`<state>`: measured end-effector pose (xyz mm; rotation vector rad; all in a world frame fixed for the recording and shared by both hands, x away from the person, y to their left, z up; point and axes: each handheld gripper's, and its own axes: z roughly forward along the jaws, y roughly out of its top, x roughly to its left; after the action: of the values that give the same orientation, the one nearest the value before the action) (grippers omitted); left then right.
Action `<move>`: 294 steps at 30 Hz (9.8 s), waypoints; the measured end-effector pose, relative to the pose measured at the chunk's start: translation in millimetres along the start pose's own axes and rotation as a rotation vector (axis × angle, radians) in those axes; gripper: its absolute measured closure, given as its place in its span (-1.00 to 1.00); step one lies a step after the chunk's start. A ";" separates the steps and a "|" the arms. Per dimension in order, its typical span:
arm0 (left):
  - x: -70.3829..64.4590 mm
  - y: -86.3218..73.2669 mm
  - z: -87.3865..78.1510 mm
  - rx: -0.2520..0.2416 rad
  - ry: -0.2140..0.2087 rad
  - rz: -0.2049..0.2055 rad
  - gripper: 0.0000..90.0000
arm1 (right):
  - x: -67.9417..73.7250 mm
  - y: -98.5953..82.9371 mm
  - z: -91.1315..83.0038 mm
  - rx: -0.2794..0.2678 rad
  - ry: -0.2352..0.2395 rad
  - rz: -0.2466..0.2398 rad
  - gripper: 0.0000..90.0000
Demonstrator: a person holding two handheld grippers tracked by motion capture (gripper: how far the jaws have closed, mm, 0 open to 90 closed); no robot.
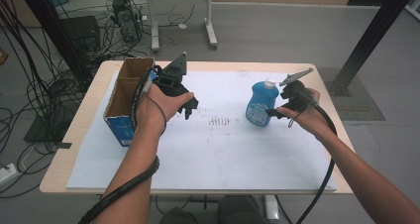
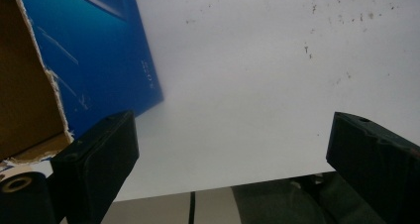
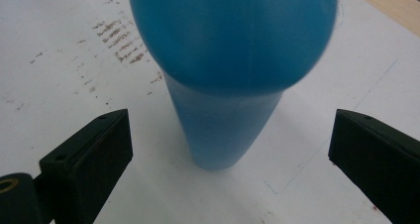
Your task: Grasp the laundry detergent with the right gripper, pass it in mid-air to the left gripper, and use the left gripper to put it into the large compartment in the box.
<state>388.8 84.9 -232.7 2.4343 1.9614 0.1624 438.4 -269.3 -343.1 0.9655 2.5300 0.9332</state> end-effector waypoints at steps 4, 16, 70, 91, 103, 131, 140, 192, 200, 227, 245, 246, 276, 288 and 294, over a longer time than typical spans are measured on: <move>0.6 0.0 1.8 0.003 0.001 -0.005 -0.86 | 3.5 -2.0 7.7 -0.012 -0.005 0.002 -0.93; -1.9 1.2 1.3 0.012 -0.013 -0.002 -0.86 | 6.4 -4.7 19.5 -0.023 -0.025 0.012 -0.94; -3.3 1.4 -3.8 0.003 -0.008 0.000 -0.87 | 9.1 -6.2 28.7 -0.130 0.005 -0.028 -0.94; -1.1 -0.5 -2.8 0.005 -0.011 -0.001 -0.87 | 10.7 -6.7 30.9 -0.129 0.009 -0.025 -0.94; -0.5 -0.9 -2.7 0.006 -0.009 -0.003 -0.87 | 10.8 -6.6 31.1 -0.138 0.009 -0.027 -0.95; -3.3 0.5 -4.6 0.002 -0.007 0.000 -0.87 | 10.6 -5.6 30.0 -0.164 0.008 -0.036 -0.95; -4.0 -0.1 -2.8 0.004 -0.009 0.000 -0.87 | 10.1 -5.9 29.5 -0.166 0.004 -0.034 -0.95; -1.9 -0.9 -2.1 0.010 -0.005 0.003 -0.87 | 4.5 -9.4 34.5 -0.210 -0.007 -0.041 -0.64; -2.1 -0.9 -0.9 0.010 -0.003 -0.001 -0.87 | 3.2 -11.1 38.2 -0.210 0.001 -0.044 -0.47; -4.1 -0.3 -0.8 0.017 0.006 0.003 -0.87 | 1.3 -12.3 38.5 -0.228 0.032 -0.059 -0.09; -5.3 0.2 0.1 0.020 0.012 0.012 -0.87 | 0.2 -12.5 38.4 -0.229 0.041 -0.054 -0.07; -5.1 0.2 -0.1 0.021 0.013 0.014 -0.87 | 0.2 -12.5 38.4 -0.229 0.041 -0.054 -0.07; -4.8 -1.2 0.1 0.024 0.021 0.013 -0.87 | -0.9 -12.7 38.6 -0.231 0.047 -0.056 -0.06; -3.7 -1.7 -1.0 0.021 0.023 0.009 -0.87 | -1.2 -12.9 38.7 -0.233 0.050 -0.054 -0.05; -4.3 -1.7 -1.0 0.021 0.022 0.010 -0.87 | -1.3 -13.1 38.6 -0.233 0.051 -0.052 -0.05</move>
<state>386.1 81.0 -232.1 2.4663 1.9702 0.1706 450.5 -259.4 -380.7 0.8110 2.4049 1.2181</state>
